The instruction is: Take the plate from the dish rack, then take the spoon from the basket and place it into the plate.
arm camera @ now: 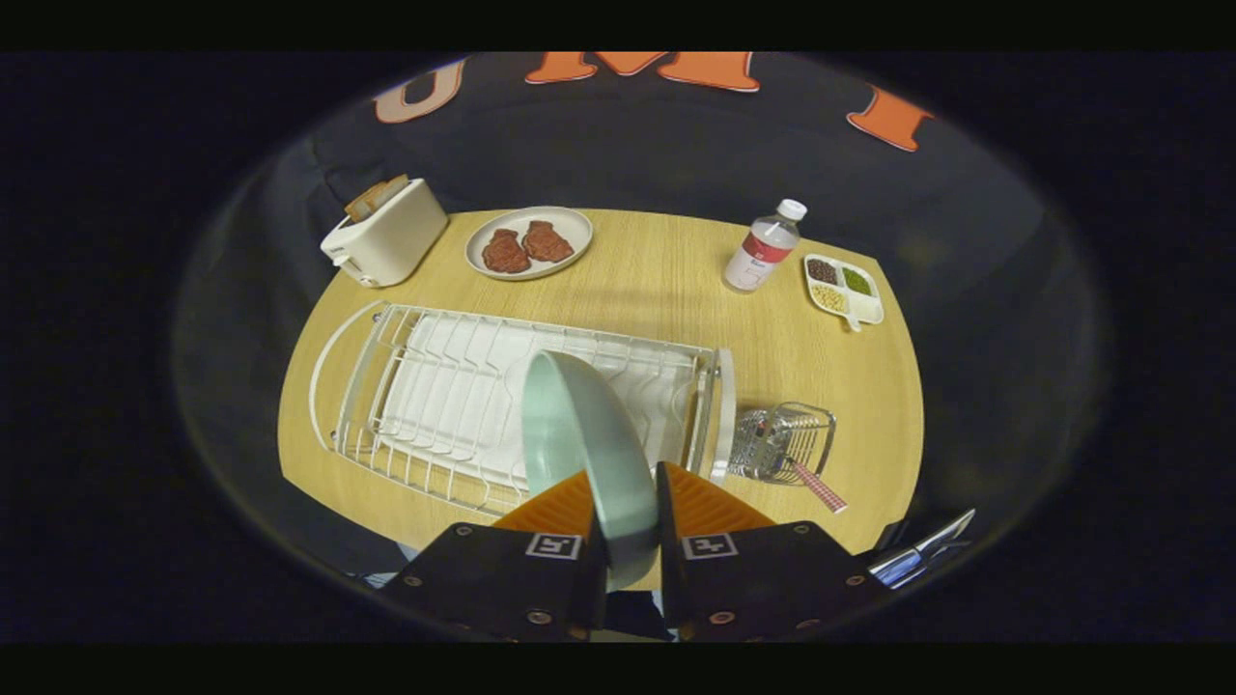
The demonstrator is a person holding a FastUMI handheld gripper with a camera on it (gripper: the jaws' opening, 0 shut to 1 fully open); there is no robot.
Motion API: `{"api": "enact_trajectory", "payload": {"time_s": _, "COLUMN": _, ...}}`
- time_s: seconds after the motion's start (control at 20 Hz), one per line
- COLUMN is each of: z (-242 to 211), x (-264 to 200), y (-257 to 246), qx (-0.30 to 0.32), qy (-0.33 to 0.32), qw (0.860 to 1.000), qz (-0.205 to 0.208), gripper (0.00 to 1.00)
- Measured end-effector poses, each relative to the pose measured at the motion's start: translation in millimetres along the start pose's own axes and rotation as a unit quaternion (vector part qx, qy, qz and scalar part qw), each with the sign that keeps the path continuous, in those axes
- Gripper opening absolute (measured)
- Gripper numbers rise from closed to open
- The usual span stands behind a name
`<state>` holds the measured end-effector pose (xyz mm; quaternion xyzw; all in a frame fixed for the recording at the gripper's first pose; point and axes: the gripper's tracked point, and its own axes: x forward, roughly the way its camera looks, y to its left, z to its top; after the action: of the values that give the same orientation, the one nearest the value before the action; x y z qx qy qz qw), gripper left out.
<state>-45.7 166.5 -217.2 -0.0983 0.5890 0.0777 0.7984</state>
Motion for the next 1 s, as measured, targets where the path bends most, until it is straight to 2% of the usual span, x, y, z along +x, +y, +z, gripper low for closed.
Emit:
{"api": "enact_trajectory", "payload": {"time_s": 0.6, "z": -90, "x": -35, "y": -37, "qx": 0.102, "qy": -0.006, "qw": 0.99, "qz": 0.098, "gripper": 0.21}}
{"api": "enact_trajectory", "payload": {"time_s": 1.0, "z": -154, "x": -21, "y": -28, "qx": 0.148, "qy": 0.006, "qw": 0.974, "qz": 0.169, "gripper": 0.21}}
